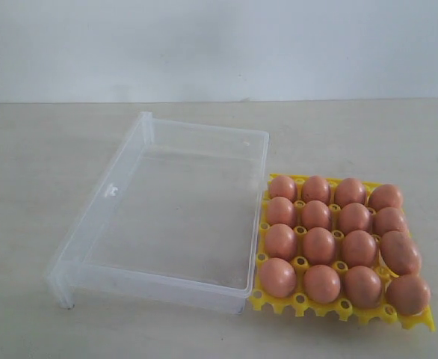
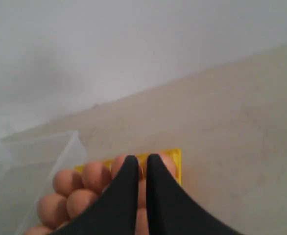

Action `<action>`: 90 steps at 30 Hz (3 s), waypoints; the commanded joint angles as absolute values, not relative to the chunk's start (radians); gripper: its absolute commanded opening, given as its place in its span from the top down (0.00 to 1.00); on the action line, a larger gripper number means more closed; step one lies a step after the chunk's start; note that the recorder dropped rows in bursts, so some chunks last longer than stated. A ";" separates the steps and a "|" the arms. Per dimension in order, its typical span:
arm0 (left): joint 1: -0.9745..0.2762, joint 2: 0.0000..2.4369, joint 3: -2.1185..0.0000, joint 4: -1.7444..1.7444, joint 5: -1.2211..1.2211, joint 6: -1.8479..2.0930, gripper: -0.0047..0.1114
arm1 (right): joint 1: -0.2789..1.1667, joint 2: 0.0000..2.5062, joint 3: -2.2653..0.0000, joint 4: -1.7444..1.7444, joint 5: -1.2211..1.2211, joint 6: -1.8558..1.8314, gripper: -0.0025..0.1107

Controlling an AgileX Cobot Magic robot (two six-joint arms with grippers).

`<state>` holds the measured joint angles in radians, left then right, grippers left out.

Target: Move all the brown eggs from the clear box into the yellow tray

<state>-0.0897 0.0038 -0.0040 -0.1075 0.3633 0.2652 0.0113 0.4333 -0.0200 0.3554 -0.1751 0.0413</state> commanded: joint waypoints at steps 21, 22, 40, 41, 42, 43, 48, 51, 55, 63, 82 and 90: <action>-0.086 0.000 0.000 -0.108 0.360 0.255 0.92 | 0.011 0.000 0.000 0.361 0.064 0.107 0.97; -0.086 0.000 0.000 -0.108 0.360 0.255 0.92 | 0.011 0.000 0.000 0.361 0.042 0.107 0.97; -0.086 0.000 0.000 -0.108 0.360 0.255 0.92 | 0.011 0.001 0.000 0.091 0.099 0.102 0.97; -0.086 0.000 0.000 -0.108 0.360 0.255 0.92 | 0.011 0.001 0.000 0.126 0.094 0.102 0.97; -0.086 0.000 0.000 -0.108 0.360 0.255 0.92 | 0.011 0.001 0.000 0.137 0.094 0.102 0.97; -0.086 0.000 0.000 -0.108 0.360 0.255 0.92 | 0.011 0.001 0.000 0.137 0.094 0.102 0.97; -0.086 0.000 0.000 -0.108 0.360 0.255 0.92 | -0.001 0.000 0.000 0.098 0.235 0.102 0.97; -0.086 0.000 0.000 -0.108 0.360 0.255 0.92 | -0.062 0.000 0.000 0.132 0.460 0.081 0.97; -0.086 0.000 0.000 -0.108 0.360 0.255 0.92 | -0.142 0.000 0.000 0.149 0.469 0.068 0.97; -0.086 0.000 0.000 -0.108 0.360 0.255 0.92 | -0.166 0.000 0.000 0.105 0.382 -0.012 0.97; -0.086 0.000 0.000 -0.108 0.360 0.255 0.92 | -0.166 0.000 0.000 0.071 0.367 0.019 0.98; -0.086 0.000 0.000 -0.108 0.360 0.255 0.92 | -0.166 0.000 0.000 0.071 0.367 0.021 0.98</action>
<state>-0.0897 0.0023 -0.0040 -0.1075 0.3633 0.2652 -0.1607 0.0046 0.0023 0.0689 0.3757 0.0176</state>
